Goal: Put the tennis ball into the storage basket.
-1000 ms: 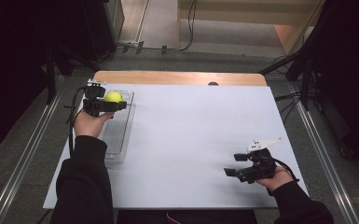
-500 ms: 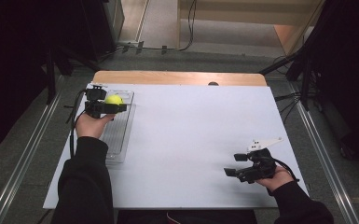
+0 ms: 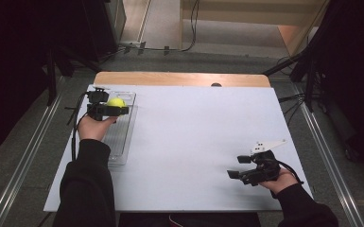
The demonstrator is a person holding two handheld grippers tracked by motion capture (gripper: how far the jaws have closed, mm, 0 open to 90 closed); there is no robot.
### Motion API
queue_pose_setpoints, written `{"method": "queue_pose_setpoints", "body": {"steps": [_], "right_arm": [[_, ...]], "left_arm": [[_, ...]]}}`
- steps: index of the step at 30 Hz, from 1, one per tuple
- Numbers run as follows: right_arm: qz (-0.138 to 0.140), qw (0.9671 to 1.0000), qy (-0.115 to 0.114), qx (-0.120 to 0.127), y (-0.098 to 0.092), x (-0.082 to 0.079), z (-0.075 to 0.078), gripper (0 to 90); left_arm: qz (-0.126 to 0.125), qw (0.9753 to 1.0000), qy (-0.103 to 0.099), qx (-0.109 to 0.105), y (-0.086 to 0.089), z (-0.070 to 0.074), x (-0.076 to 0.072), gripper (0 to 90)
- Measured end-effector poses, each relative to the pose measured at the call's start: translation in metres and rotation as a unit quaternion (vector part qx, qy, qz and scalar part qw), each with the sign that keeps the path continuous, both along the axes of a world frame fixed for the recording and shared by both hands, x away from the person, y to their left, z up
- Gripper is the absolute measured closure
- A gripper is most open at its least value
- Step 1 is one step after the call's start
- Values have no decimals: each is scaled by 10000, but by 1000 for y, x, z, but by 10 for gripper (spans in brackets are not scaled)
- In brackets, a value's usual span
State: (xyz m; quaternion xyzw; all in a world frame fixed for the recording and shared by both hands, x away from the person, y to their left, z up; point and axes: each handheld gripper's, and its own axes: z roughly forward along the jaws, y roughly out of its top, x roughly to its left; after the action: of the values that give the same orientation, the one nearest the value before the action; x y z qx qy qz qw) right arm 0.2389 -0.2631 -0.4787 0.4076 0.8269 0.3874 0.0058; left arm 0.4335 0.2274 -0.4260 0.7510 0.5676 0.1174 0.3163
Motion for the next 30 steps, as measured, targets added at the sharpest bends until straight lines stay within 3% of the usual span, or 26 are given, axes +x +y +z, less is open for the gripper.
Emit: {"method": "queue_pose_setpoints", "body": {"steps": [6,13,20,30], "right_arm": [[7,10000,-6,8,0,0,0,197],[15,10000,0,-10,0,0,0,197],[11,10000,-7,-1,0,1,0,197],[0,10000,-2,-5,0,0,0,197]], "left_arm": [[50,9999,-95,-100,1,6,0,137],[-17,9998,-162,-108,-2,16,-2,136],[-120,9995,-178,-245,-4,23,-4,137],[-366,9987,-81,-345,-11,28,-6,140]]}}
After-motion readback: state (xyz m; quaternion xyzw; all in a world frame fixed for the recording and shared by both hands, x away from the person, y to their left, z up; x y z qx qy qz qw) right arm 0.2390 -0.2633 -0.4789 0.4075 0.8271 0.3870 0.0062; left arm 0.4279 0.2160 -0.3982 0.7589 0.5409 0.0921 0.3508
